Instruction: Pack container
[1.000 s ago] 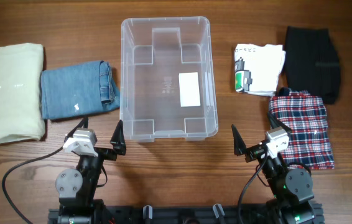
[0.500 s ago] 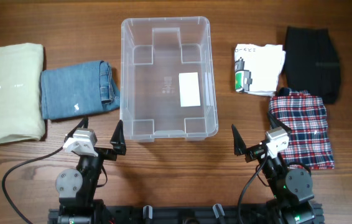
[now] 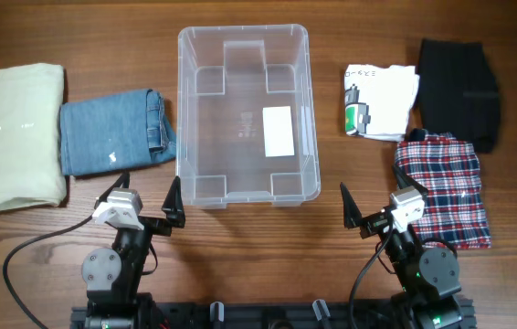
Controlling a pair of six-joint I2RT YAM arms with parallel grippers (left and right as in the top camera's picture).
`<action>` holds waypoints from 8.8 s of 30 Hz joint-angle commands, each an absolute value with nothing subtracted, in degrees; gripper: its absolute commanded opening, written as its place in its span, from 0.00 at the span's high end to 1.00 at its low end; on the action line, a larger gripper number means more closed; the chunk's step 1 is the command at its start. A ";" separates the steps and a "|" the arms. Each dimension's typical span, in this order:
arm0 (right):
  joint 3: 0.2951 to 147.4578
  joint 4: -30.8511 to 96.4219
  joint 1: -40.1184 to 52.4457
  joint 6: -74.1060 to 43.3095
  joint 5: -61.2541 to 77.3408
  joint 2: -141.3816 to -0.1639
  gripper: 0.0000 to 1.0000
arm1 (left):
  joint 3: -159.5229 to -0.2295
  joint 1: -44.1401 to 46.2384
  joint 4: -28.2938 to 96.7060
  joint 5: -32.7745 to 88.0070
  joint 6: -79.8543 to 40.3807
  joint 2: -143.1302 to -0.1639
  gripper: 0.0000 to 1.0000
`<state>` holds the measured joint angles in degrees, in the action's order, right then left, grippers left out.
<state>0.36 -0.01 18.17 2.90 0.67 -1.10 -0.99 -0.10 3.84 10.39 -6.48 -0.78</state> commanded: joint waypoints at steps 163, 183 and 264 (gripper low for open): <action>0.30 -0.32 17.91 2.98 1.41 -0.80 0.00 | -115.46 -48.86 51.11 24.32 30.48 -141.97 0.96; 0.30 -0.32 17.91 2.98 1.39 -0.80 0.00 | -115.63 -42.02 42.33 28.67 -0.80 -119.09 0.96; 0.30 -0.32 17.91 3.01 1.41 -0.80 0.00 | -95.24 28.75 38.50 9.91 -40.95 -108.79 0.96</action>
<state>0.36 -0.01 18.17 2.90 0.67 -1.10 -95.31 27.86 39.55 8.43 -42.30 -110.15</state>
